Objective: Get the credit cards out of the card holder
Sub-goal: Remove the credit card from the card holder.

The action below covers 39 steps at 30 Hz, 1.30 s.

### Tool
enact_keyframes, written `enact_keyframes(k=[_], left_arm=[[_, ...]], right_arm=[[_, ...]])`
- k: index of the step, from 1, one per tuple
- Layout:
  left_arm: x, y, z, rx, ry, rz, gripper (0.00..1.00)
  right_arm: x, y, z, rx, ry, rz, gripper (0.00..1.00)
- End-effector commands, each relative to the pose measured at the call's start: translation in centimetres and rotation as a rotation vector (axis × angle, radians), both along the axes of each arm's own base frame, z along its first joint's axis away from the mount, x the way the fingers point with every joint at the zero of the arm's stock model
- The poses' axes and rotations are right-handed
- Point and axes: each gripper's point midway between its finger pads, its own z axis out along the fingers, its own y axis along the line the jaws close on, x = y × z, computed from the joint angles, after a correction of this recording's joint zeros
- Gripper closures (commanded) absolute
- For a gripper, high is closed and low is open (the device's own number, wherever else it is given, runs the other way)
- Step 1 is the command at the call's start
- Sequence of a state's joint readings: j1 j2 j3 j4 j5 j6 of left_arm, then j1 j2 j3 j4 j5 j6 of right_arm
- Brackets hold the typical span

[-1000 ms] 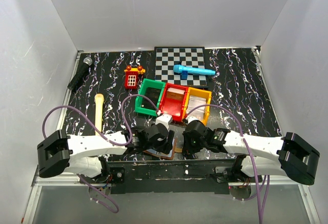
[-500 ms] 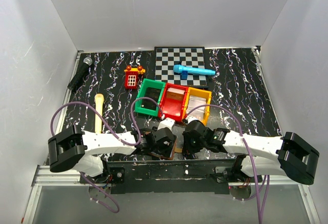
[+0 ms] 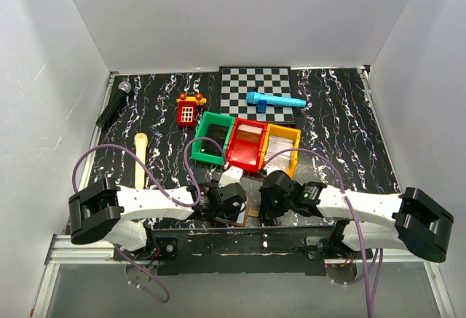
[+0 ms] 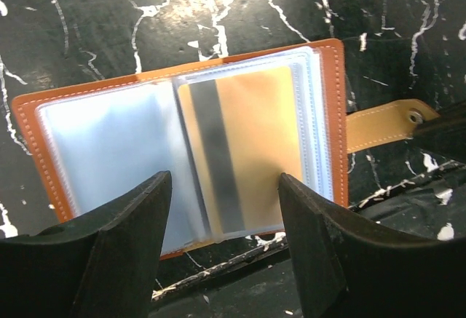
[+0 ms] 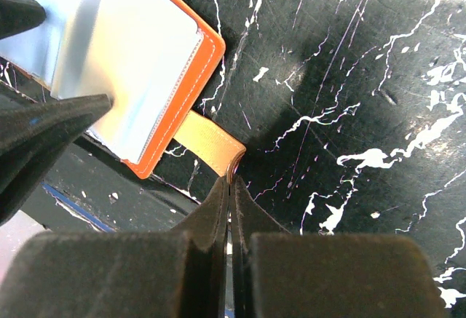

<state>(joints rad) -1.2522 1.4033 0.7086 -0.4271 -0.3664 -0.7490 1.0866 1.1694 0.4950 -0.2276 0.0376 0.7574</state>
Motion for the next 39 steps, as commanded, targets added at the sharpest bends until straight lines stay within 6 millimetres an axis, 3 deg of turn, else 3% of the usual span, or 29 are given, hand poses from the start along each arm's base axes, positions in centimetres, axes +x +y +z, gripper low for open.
enact_keyframes(k=[1, 8, 13, 15, 19, 24, 39], left_arm=[[1.0, 1.2, 1.2, 0.028, -0.057, 0.066, 0.40], [1.7, 2.8, 2.1, 0.042, -0.105, 0.140, 0.37], [2.6, 4.4, 4.6, -0.004, -0.163, 0.208, 0.35], [2.5, 3.5, 6.0, -0.082, -0.174, 0.178, 0.37], [1.6, -0.4, 7.9, -0.213, -0.151, 0.018, 0.40], [0.3, -2.5, 5.8, -0.050, -0.144, -0.088, 0.37], [0.1, -2.5, 2.9, 0.095, -0.126, -0.096, 0.36]], right_arm=[[0.1, 0.3, 0.4, 0.027, -0.005, -0.002, 0.99], [0.2, 0.3, 0.6, 0.031, -0.007, -0.005, 0.99], [0.2, 0.2, 0.6, 0.028, -0.009, -0.004, 0.99], [0.2, 0.2, 0.6, 0.029, -0.011, -0.005, 0.99], [0.2, 0.3, 0.7, 0.031, -0.010, -0.004, 0.99], [0.2, 0.5, 0.8, 0.028, -0.010, -0.001, 0.99], [0.3, 0.5, 1.0, 0.024, -0.011, 0.001, 0.99]])
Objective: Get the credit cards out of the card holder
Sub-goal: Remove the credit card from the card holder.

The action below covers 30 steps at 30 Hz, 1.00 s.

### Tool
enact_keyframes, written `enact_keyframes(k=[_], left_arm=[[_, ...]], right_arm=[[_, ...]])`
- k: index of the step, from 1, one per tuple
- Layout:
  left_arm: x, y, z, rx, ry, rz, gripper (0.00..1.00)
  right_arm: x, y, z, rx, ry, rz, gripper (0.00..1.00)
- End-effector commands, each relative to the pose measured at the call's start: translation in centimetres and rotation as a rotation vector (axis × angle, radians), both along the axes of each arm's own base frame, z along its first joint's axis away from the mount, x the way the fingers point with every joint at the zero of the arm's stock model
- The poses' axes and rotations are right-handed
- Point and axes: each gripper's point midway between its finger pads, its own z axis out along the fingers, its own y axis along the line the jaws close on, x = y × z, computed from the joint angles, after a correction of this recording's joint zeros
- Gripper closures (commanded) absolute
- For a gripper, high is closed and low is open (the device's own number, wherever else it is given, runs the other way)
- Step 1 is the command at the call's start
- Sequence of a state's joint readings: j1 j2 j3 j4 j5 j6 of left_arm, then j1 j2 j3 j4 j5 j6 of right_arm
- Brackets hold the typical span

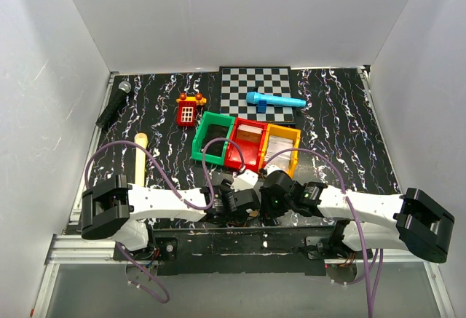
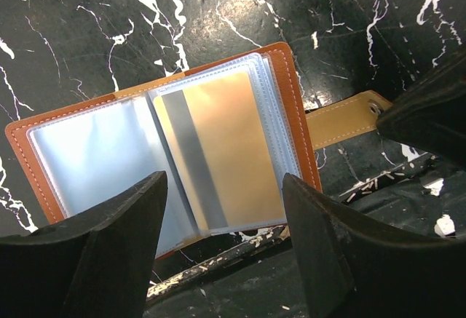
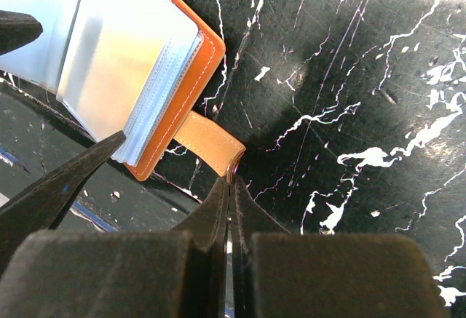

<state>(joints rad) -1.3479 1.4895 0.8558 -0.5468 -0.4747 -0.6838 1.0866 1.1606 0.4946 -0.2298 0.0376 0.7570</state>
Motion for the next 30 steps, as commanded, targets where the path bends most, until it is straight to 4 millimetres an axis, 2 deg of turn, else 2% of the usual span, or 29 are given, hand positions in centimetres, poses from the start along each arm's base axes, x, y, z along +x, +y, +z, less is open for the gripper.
enact_keyframes(k=[1, 5, 16, 22, 30], left_arm=[[0.4, -0.9, 1.3, -0.027, -0.030, -0.001, 0.36], [0.4, -1.1, 1.4, -0.034, -0.030, -0.009, 0.35], [-0.2, -0.9, -0.5, 0.013, 0.002, -0.023, 0.35], [-0.3, -0.2, -1.4, 0.040, 0.011, -0.007, 0.35], [0.4, 1.5, -1.2, 0.098, -0.033, 0.049, 0.34]], right_arm=[[0.3, 0.5, 0.8, 0.019, -0.010, 0.004, 0.99], [0.3, 0.4, 0.6, 0.016, -0.006, 0.001, 0.99], [0.2, 0.3, 0.4, 0.017, -0.003, -0.001, 0.99], [0.2, 0.2, 0.4, 0.017, -0.004, -0.001, 0.99], [0.1, 0.2, 0.4, 0.019, -0.001, -0.004, 0.99]])
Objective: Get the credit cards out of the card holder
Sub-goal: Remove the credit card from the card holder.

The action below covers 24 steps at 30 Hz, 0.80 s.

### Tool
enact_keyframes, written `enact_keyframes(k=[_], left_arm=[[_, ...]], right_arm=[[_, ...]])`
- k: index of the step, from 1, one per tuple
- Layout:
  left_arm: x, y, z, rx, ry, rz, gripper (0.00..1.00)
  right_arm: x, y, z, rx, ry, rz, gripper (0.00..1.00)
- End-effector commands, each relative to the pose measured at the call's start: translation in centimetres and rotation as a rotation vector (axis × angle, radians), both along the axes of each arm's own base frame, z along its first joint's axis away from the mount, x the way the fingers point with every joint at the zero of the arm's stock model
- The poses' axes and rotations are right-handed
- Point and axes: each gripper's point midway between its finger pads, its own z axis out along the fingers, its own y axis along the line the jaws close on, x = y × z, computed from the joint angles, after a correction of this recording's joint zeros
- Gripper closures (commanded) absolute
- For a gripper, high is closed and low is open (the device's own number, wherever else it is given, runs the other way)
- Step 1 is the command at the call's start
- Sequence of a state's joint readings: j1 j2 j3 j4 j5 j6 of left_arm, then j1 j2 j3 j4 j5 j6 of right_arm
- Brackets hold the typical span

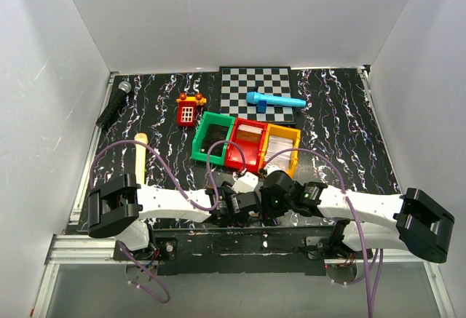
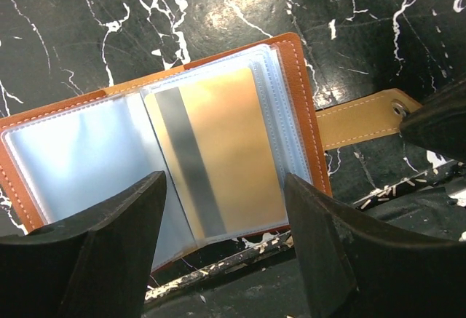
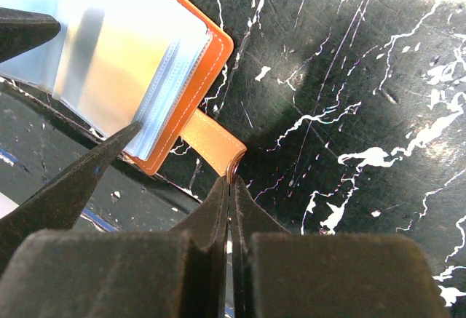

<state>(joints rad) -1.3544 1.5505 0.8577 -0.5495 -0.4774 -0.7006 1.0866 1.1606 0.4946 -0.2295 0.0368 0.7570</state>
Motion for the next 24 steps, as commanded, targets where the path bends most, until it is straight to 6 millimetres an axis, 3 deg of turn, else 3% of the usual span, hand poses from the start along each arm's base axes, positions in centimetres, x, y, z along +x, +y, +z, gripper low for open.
enact_keyframes(k=[1, 15, 24], left_arm=[[0.8, 1.4, 0.4, 0.056, -0.054, 0.048, 0.34], [1.4, 3.2, 2.3, 0.027, -0.104, 0.129, 0.33], [1.1, 0.2, 5.5, -0.145, -0.101, 0.071, 0.34]], right_arm=[[0.1, 0.2, 0.3, 0.017, -0.001, -0.005, 0.99], [0.1, 0.1, 0.4, 0.023, -0.001, -0.008, 0.99], [0.0, 0.1, 0.4, 0.027, -0.001, -0.011, 0.99]])
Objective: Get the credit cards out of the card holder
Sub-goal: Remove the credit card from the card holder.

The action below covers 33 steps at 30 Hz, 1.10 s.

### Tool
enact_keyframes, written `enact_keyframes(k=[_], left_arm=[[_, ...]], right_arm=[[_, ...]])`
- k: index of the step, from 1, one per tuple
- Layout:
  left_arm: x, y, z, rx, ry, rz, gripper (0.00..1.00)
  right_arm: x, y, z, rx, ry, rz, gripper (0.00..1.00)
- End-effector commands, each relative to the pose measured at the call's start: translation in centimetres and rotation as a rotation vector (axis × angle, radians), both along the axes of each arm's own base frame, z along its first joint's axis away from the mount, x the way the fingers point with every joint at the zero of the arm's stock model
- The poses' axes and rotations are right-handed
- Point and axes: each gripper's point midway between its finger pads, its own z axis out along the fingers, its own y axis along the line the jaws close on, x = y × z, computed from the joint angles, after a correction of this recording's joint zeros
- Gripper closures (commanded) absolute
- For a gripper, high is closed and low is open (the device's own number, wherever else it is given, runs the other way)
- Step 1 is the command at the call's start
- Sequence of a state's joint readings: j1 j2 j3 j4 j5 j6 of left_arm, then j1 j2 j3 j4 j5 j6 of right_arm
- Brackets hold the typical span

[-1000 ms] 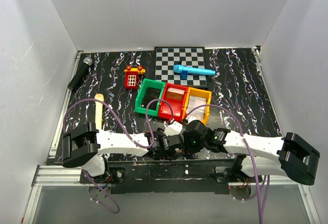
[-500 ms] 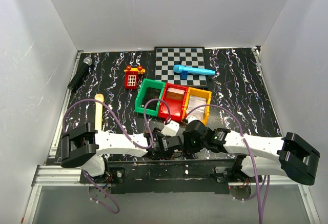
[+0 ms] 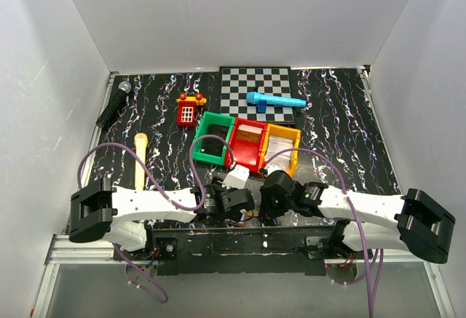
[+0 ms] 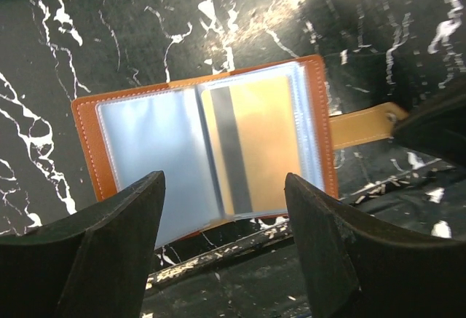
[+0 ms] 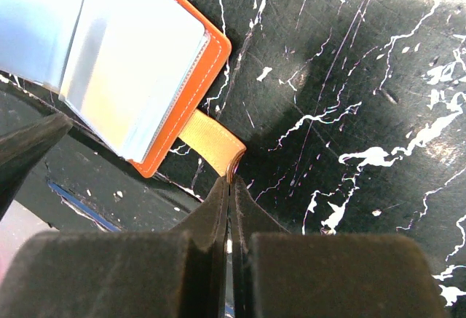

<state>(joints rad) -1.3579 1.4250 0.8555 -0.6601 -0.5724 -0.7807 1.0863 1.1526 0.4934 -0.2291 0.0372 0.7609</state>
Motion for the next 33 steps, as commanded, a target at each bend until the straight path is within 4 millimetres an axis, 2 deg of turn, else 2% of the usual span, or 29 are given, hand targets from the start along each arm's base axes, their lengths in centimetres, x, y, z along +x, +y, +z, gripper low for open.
enact_keyframes(k=[1, 8, 21, 33], left_arm=[[0.1, -2.2, 2.3, -0.103, -0.032, -0.041, 0.34], [-1.0, -3.7, 0.0, -0.029, 0.000, -0.099, 0.34], [-1.4, -3.7, -1.8, -0.010, 0.029, -0.103, 0.34], [-1.5, -2.3, -2.9, 0.032, 0.033, -0.074, 0.38]], right_arm=[[0.0, 0.0, 0.2, 0.018, 0.002, -0.007, 0.99], [0.0, 0.1, 0.3, 0.021, 0.000, -0.007, 0.99], [0.0, 0.1, 0.2, 0.026, 0.004, -0.007, 0.99], [0.0, -0.2, 0.4, 0.020, -0.001, -0.010, 0.99]])
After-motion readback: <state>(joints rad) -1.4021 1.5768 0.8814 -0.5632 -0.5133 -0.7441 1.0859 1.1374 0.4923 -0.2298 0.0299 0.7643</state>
